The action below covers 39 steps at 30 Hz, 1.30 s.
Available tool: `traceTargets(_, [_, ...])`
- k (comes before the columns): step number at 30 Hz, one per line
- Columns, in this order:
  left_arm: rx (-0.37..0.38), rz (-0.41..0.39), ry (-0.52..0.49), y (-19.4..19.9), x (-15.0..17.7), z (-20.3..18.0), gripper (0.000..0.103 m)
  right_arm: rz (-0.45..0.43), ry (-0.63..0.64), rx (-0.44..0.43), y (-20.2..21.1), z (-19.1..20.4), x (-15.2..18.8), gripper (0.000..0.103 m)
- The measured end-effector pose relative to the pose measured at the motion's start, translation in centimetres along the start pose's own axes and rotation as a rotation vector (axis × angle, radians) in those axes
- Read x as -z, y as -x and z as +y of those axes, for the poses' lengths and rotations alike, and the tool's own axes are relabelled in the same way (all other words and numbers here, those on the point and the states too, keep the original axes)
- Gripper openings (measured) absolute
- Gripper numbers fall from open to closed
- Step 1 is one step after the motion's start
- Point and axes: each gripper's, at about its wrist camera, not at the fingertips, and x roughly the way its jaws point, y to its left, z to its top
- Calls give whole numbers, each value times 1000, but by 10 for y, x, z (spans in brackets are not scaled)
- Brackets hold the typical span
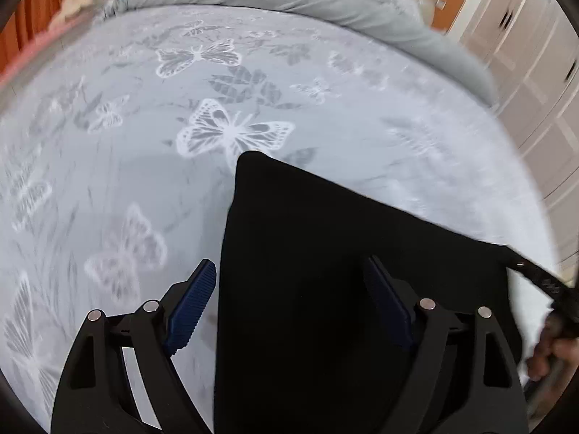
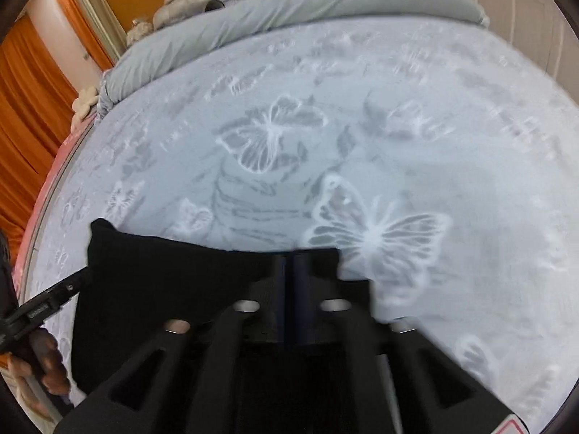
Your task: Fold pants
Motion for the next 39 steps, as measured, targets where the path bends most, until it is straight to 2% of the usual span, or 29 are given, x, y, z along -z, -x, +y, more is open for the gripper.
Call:
traceTargets(1, [19, 3, -9, 7, 4, 1, 95, -23, 17, 15, 17, -2, 7, 73])
traceTargets(2, [26, 2, -31, 20, 13, 4, 98, -46, 28, 30, 31, -5, 17, 81])
traceTargets(3, [26, -4, -39, 29, 23, 9, 98, -51, 35, 34, 38, -6, 25, 81])
traceTargets(4, [30, -4, -39, 33, 28, 13, 98, -20, 42, 18, 42, -11, 38, 81])
traceTargets(8, [63, 125, 8, 20, 54, 34, 98, 147, -38, -108, 27, -27, 77, 81])
traceTargets(9, [58, 169, 22, 10, 62, 39, 98, 171, -59, -134, 22, -30, 85, 81])
traceTargets(10, [83, 194, 42, 2, 68, 44, 98, 183, -87, -165, 17, -34, 93, 81])
traceTargets(12, [113, 170, 57, 2, 72, 49, 98, 180, -146, -223, 15, -42, 103, 81])
traceTargets(15, [177, 197, 32, 0, 75, 43, 98, 200, -173, -271, 15, -44, 105, 83])
traceTargets(17, [201, 202, -1, -2, 79, 34, 98, 225, -207, -333, 14, -44, 106, 84])
traceTargets(18, [210, 201, -14, -3, 81, 29, 94, 231, -217, -344, 13, -44, 107, 84])
traceTargets(20, [238, 194, -32, -3, 85, 22, 78, 231, -191, -337, 10, -41, 108, 82])
traceTargets(22, [287, 200, -26, -5, 85, 20, 53, 212, -185, -330, 9, -41, 109, 65])
traceTargets(24, [323, 209, 11, -4, 82, 25, 42, 203, -191, -361, 9, -41, 109, 42])
traceTargets(25, [332, 207, 22, -4, 82, 26, 37, 200, -208, -381, 9, -41, 109, 40])
traceTargets(28, [327, 182, 34, 4, 84, 23, 33, 158, -154, -348, 21, -28, 108, 36])
traceTargets(32, [336, 163, 49, 18, 90, 23, 30, 133, -180, -379, 38, -27, 112, 34])
traceTargets(36, [358, 161, 44, 45, 111, 25, 28, 132, -199, -409, 62, -25, 136, 34])
traceTargets(39, [383, 189, 63, 59, 136, 37, 28, 141, -206, -426, 80, -24, 163, 34])
